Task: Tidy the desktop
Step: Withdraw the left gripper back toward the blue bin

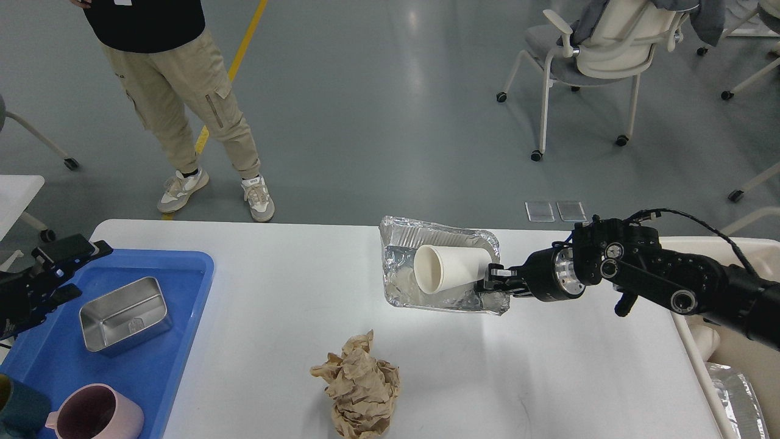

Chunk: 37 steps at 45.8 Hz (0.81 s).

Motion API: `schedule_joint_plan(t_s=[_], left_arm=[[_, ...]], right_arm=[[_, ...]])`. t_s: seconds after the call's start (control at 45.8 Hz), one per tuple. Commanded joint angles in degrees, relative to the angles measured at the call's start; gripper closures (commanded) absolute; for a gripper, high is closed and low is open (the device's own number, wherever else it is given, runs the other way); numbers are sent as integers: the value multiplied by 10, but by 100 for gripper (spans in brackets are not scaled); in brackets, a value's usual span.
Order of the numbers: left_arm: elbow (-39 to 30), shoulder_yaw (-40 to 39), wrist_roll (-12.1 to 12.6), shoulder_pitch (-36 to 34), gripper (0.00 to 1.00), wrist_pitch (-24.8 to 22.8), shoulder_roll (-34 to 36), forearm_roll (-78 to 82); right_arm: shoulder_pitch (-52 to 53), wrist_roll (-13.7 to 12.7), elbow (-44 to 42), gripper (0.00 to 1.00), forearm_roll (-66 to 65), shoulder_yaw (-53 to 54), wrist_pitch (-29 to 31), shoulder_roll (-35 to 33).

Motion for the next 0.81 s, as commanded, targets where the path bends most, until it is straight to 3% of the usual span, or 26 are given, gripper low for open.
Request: schedule_joint_plan(t_s=[0.0, 0.197, 0.371, 0.48, 0.721, 0.786], left_arm=[[-6, -1, -4, 25, 4, 11, 6, -16], [-6, 5, -13, 28, 3, 3, 13, -33], [19, -3, -23, 16, 3, -47, 6, 1], [47, -3, -52, -19, 3, -77, -6, 141], [91, -3, -104, -94, 3, -162, -109, 482], [92, 1, -108, -118, 3, -177, -144, 559]], right_arm=[[0, 0, 1, 100, 0, 0, 1, -1], [0, -1, 2, 100, 0, 1, 1, 0], [5, -1, 3, 100, 0, 1, 1, 1], [8, -1, 5, 100, 0, 1, 1, 2], [9, 0, 6, 100, 0, 3, 1, 2], [9, 0, 6, 100, 0, 3, 1, 3]])
